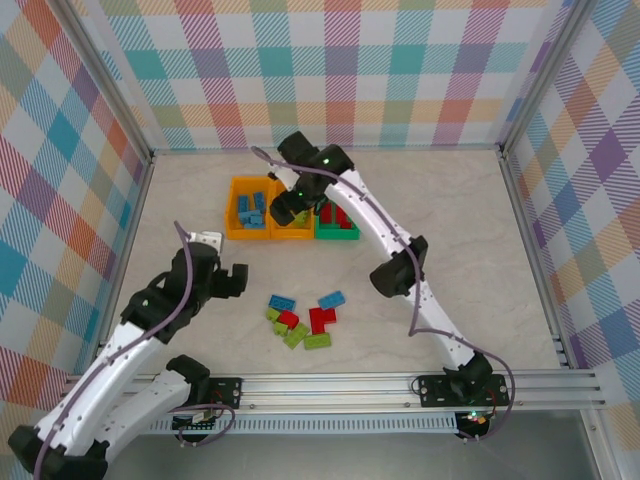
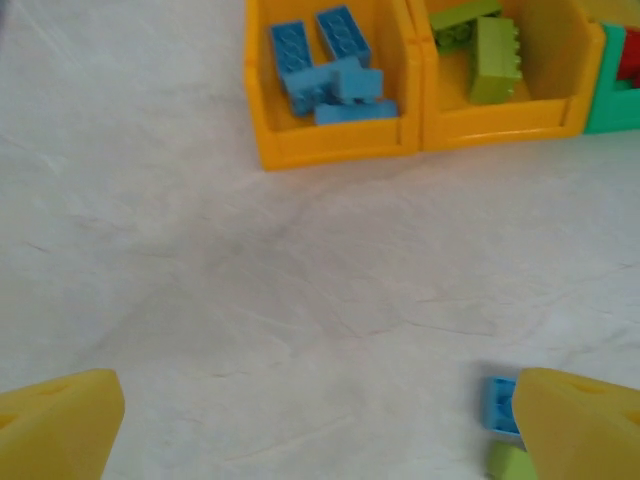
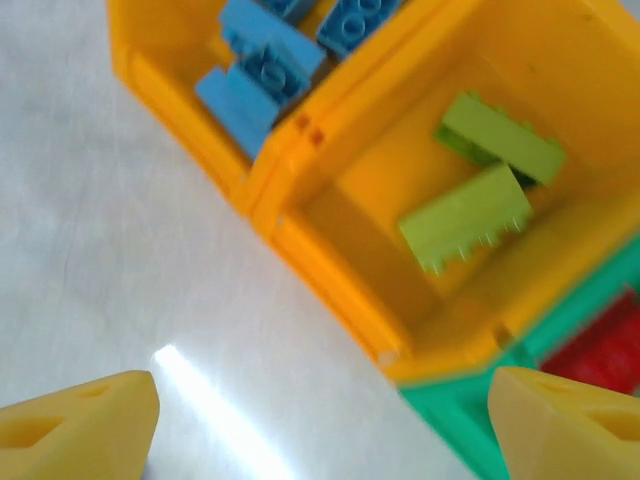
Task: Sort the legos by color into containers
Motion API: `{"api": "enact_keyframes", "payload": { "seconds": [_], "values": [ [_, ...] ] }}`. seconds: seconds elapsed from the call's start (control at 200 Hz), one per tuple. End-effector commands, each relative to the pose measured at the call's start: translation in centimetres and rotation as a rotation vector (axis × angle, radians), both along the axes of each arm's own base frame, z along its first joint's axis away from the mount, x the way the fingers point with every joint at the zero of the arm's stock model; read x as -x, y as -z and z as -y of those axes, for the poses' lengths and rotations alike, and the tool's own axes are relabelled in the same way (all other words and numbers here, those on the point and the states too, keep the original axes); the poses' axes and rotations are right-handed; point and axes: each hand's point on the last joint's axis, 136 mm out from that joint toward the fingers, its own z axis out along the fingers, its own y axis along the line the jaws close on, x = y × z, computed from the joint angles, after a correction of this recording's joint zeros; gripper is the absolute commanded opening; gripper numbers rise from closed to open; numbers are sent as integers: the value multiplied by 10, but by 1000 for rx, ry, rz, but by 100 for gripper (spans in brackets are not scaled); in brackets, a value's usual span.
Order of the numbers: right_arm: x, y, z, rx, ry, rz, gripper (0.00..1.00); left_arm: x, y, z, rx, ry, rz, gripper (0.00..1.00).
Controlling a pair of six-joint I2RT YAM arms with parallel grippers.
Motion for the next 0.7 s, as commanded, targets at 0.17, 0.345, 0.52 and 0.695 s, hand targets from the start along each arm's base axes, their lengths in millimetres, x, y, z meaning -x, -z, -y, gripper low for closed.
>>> {"api": "enact_keyframes", "payload": {
  "seconds": [0.17,0.345,0.52,0.695],
  "values": [
    [89,-55,78,36,-140,43,100,21,56,46,588,-377,-315,82],
    [157,-60,101,-137,-129,-65,100,45,90,75,692,-445,-450,79],
    [199,-48,102,-277,-73,-163,100,63,127,89,651,-479,-572,77],
    [209,-44,102,-364,-25,-164,100,56,147,93,642,-494,-542,70]
  ]
}}
